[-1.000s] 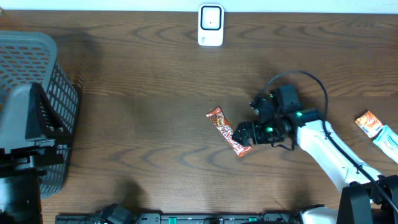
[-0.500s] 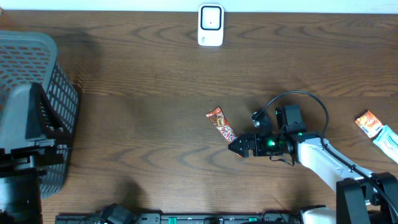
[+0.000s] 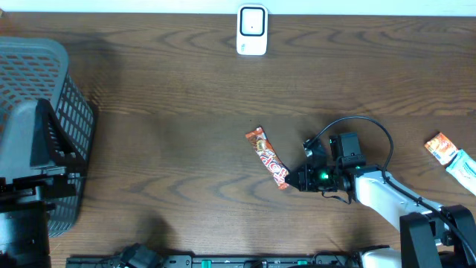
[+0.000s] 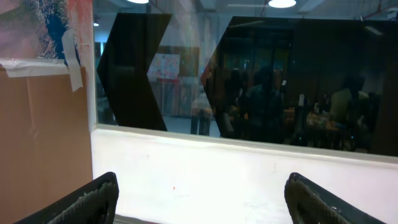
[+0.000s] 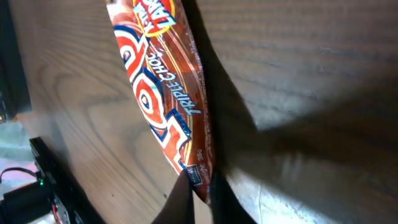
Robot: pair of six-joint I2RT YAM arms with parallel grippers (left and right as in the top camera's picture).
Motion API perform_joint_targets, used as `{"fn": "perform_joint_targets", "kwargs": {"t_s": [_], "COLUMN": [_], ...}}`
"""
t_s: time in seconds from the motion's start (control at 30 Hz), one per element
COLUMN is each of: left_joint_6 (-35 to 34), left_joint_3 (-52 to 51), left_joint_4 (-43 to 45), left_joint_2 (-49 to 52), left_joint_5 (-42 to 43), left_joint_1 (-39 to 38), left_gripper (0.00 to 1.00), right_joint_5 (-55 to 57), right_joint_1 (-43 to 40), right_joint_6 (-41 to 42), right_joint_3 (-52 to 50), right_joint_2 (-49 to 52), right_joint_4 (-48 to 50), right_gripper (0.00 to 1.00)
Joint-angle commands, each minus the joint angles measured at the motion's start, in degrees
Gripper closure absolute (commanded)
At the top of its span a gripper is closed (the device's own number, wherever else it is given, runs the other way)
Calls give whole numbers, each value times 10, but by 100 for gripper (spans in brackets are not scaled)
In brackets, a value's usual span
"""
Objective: Scan the item barcode
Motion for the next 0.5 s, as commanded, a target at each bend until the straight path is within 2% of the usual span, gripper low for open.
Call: {"fn": "perform_joint_targets", "kwargs": {"t_s": [0.0,0.13,0.23,0.37,0.47], "left_joint_6": [-6,-6,-5,-5,-5], "left_joint_3": [-2,-2,-2,-2,-2], "left_joint_4": [1,1,1,1,0], "left_joint_2": [-4,-4,-4,-4,-4], "left_joint_5": [3,3,3,3,3], "left_joint_1": [2,2,2,2,2], "left_gripper": [14,14,14,14,14], "right_joint_5": [13,19,54,241,379], "right_joint_1": [7,7,9,54,136], "right_joint_6": [8,10,17,30,57], "right_joint_3": [-1,22,64,144,205], "right_joint_2": [4,-5,-34,-95,-130], "right_joint_4": [23,19,-34,-166,-242], "right_gripper": [99,99,99,99,99]}}
